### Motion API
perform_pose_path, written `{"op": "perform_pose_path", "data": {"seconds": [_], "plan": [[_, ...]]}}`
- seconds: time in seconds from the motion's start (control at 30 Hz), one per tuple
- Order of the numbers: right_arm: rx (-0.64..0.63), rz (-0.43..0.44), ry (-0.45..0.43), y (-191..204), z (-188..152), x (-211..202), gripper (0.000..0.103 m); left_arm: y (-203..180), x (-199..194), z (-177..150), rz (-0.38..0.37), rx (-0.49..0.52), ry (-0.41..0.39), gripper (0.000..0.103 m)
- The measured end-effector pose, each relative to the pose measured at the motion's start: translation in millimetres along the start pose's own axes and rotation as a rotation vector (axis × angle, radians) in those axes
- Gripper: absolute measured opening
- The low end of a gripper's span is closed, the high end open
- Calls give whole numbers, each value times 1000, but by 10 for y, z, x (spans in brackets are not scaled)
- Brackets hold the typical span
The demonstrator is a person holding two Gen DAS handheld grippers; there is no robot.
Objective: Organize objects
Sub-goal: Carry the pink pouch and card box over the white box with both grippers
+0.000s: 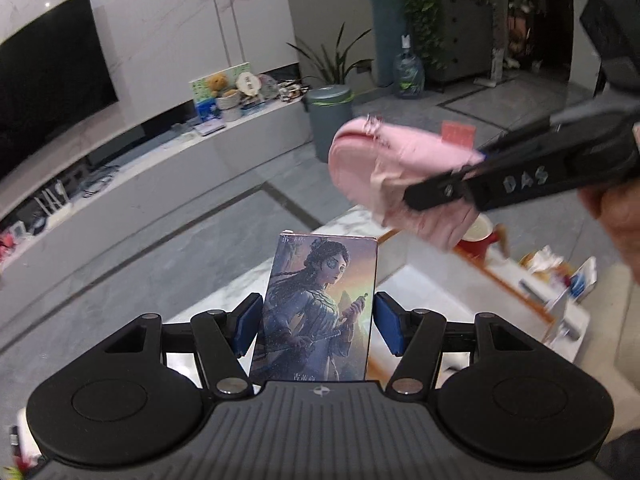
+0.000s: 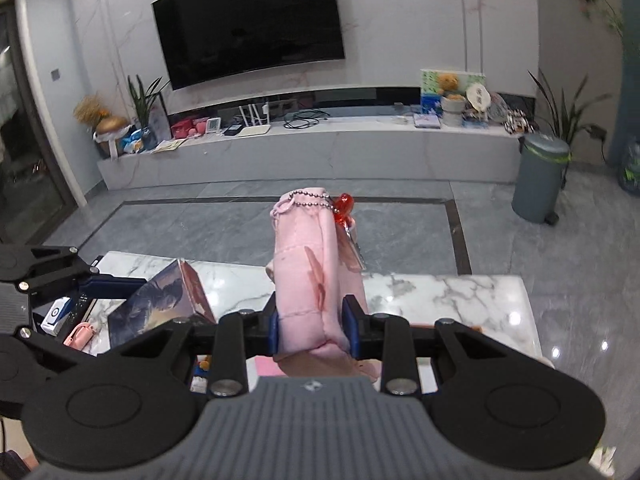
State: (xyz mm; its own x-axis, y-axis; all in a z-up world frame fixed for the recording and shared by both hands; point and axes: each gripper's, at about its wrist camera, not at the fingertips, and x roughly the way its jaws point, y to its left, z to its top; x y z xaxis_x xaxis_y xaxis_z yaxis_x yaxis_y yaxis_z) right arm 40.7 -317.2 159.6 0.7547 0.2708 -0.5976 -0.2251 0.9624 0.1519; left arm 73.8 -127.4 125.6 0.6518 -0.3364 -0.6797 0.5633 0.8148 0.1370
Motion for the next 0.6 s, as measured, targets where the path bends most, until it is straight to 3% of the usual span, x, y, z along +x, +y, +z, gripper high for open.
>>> {"op": "perform_pose_path", "data": {"seconds": [0.4, 0.6], "plan": [[64, -43, 136, -778, -570, 398, 33, -436, 881, -222, -125, -30, 56, 70], [80, -54, 194, -1062, -855, 638, 33, -602, 1258, -318, -146, -25, 105, 69]]}}
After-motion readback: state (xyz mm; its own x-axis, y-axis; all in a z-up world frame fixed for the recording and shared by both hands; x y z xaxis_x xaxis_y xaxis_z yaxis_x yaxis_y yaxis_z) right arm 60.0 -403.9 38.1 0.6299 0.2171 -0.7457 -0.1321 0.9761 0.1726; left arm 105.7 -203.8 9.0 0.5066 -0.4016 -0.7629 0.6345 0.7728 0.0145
